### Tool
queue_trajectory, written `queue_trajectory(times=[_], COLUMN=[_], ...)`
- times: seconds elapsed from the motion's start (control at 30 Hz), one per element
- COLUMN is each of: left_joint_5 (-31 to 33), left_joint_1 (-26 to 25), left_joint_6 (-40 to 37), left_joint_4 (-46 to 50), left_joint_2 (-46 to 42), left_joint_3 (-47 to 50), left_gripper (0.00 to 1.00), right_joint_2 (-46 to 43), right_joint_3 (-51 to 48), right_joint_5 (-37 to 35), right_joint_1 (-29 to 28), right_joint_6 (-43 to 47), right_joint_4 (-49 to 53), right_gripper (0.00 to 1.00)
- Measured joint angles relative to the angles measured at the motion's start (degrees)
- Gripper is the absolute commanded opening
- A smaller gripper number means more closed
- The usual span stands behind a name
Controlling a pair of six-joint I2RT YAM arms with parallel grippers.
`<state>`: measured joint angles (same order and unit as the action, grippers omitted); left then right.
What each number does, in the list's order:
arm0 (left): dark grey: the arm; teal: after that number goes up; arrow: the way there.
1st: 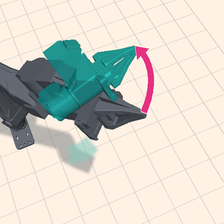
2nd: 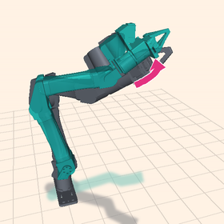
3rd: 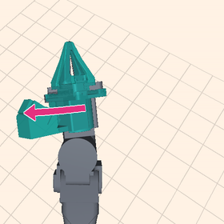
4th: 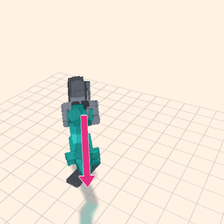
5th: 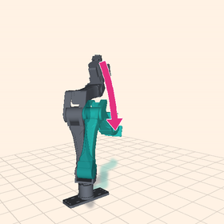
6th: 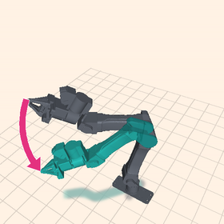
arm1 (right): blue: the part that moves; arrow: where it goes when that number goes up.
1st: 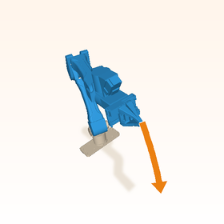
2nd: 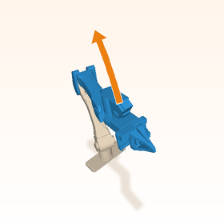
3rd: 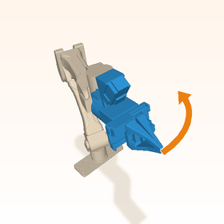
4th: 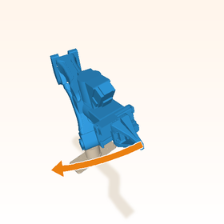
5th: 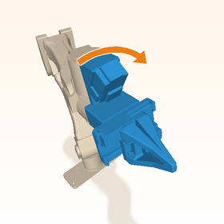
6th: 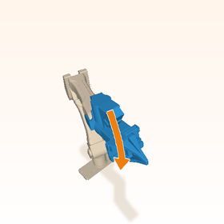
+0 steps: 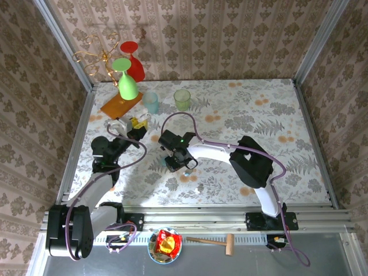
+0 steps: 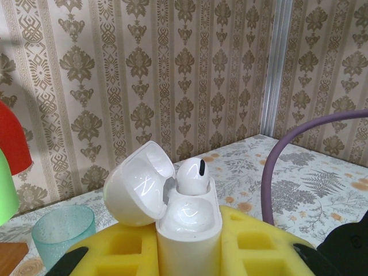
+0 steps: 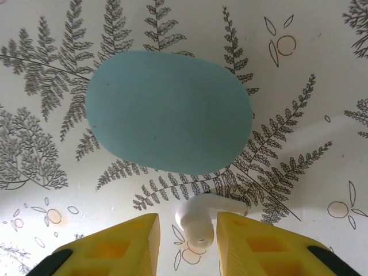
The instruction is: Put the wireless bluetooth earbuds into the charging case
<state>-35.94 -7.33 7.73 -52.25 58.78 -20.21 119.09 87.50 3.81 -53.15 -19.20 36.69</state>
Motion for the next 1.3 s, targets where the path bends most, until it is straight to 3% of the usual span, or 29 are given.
queue_trajectory(times=[0.3,0.57,0.73,1.0,1.3], left_joint_5=[0.02,0.0,-0.48,-3.08,-3.91], left_joint_1=[0.04,0.04,-0.02,-3.54,-5.4], left_joint_6=[0.0,0.0,-0.11,-3.69,-5.92], left_joint_4=[0.46,0.48,0.5,2.82,5.29], left_joint_2=[-0.42,-0.42,-0.42,-0.42,-0.85], left_joint_3=[0.0,0.0,0.0,0.0,0.0], left_gripper=[0.0,0.0,0.0,0.0,0.0], right_joint_2=[0.79,-0.39,-6.47,-19.63,-22.21], right_joint_3=[0.0,-1.75,-9.75,-27.41,-31.28], right_joint_5=[0.02,0.44,0.96,-0.52,-1.6], right_joint_1=[0.11,1.25,4.22,13.53,15.61], right_joint_6=[-0.09,-1.4,-5.55,-19.43,-27.76], right_joint_4=[-0.04,-0.87,-2.45,-5.31,-7.19], right_gripper=[0.19,0.17,0.17,0.17,0.38])
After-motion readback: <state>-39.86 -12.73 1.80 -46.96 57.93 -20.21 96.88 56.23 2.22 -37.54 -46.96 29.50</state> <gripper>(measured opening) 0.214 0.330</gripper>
